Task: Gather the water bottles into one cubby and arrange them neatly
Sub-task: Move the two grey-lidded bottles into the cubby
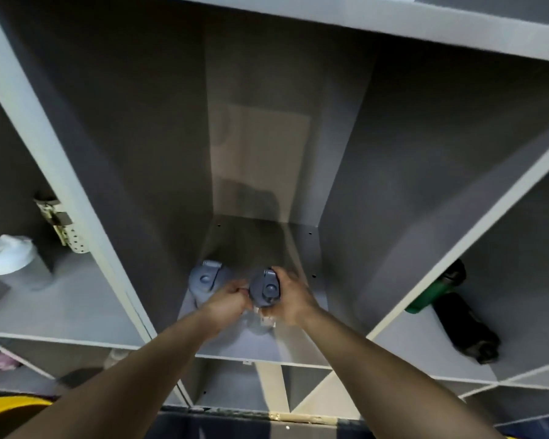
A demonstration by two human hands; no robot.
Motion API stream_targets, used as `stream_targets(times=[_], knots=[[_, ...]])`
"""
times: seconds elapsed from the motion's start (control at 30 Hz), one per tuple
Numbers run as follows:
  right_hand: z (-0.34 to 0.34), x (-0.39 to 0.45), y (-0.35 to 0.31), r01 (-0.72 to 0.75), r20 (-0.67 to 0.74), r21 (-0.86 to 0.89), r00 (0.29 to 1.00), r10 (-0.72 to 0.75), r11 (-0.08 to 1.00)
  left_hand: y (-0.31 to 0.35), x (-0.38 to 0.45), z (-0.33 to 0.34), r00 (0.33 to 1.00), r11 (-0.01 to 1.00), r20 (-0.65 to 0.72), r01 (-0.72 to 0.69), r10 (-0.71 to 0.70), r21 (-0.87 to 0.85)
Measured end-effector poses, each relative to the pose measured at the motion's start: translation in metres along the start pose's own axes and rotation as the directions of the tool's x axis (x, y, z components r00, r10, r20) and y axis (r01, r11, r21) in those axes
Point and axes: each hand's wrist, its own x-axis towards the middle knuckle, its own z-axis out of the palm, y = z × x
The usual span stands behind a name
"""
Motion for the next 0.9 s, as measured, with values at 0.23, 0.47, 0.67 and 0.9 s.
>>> stream_targets(times=[0.23,0.47,0.67,0.9], knots=[[0.003,0.020,0.002,0.030,-0.045,-0.033,0.998,-0.032,0.999,0.004,0.013,-0.006,0.999,0.997,0.006,-0.041,0.042,-0.062],[0.002,0.015,0.006,0.049,0.003,-0.068,0.999,-0.049,0.996,0.004,0.006,-0.001,0.999,0.998,0.010,-0.039,0.038,0.053],[-0.023,-0.010,-0.007,0.032,0.039,-0.154,0.999,-0.026,0.988,0.015,-0.008,-0.006,0.993,0.962,-0.076,-0.064,0.087,0.264],[-0.081,-0.113,-0.040,0.118,-0.087,-0.218,0.986,-0.140,0.969,0.064,-0.069,0.012,0.916,0.639,0.087,-0.338,0.390,0.691]])
